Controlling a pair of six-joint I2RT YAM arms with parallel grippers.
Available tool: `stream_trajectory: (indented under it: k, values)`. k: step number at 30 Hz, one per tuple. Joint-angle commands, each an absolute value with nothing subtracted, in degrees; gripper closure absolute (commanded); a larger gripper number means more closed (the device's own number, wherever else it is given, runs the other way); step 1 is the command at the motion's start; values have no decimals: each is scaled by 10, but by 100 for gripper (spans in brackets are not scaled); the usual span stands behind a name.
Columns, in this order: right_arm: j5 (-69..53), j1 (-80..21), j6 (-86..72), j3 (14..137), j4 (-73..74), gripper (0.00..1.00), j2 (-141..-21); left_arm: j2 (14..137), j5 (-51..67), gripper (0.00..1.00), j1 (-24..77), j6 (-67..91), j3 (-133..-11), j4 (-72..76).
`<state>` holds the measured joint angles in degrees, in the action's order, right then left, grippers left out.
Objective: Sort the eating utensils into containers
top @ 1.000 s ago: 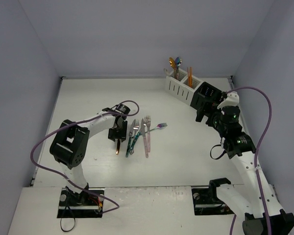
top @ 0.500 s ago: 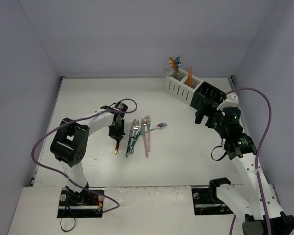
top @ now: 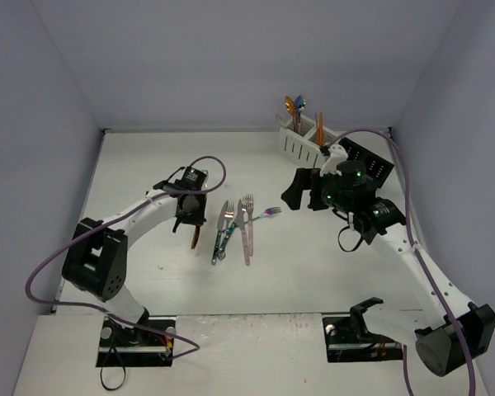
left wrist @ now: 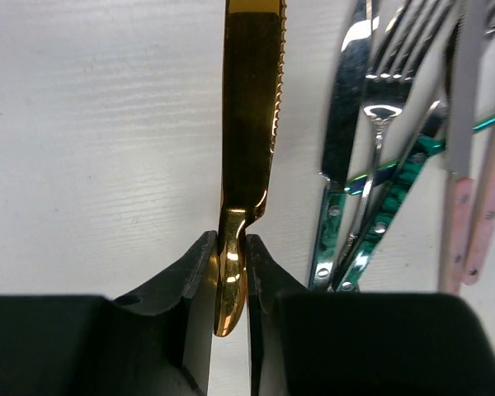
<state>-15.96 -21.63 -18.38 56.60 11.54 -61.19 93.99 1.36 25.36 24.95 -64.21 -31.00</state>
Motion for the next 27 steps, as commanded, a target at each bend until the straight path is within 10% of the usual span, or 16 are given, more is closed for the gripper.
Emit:
stream_trajectory:
  k: [1, 27]
  values:
    - [-198, -246, -215, 609, 80, 0, -659, 873, 34, 100, 250, 234, -632, -239]
    - [-174, -396, -266, 747, -95, 28, -890, 689, 127, 100, 338, 208, -568, -58]
